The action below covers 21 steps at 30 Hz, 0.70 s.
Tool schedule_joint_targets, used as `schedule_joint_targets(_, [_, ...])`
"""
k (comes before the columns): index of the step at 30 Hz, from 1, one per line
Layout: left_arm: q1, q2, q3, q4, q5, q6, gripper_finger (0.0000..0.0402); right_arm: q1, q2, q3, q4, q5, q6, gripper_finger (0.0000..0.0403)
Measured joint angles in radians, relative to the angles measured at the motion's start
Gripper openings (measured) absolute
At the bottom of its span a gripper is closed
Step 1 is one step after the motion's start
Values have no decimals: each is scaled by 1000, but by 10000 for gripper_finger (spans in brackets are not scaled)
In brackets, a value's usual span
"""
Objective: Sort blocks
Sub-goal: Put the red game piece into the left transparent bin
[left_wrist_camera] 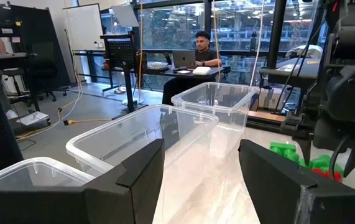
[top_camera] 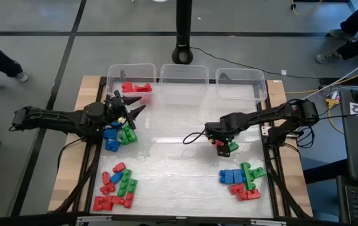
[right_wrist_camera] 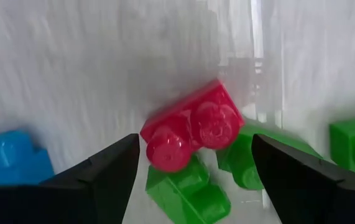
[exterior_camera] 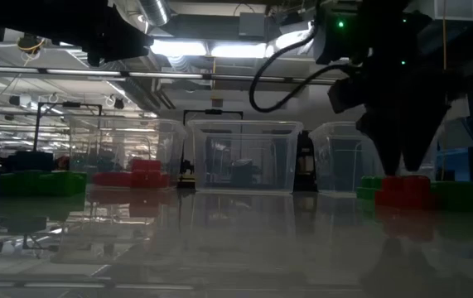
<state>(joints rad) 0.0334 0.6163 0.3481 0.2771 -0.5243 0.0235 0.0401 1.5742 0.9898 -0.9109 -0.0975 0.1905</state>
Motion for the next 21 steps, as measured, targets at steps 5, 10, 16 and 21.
schedule_joint_targets(5, [0, 0, 0, 0, 0, 0, 198, 0, 0, -43, 64, -9, 30, 310])
schedule_joint_targets(10, [0, 0, 0, -1, 0, 2, 198, 0, 0, -73, 123, -36, 49, 310])
schedule_joint_targets(16, [0, 0, 0, -1, 0, -1, 198, 0, -2, -98, 140, -34, 92, 310])
schedule_joint_targets(21, [0, 0, 0, 0, 0, -1, 198, 0, -2, -100, 151, -13, 89, 310])
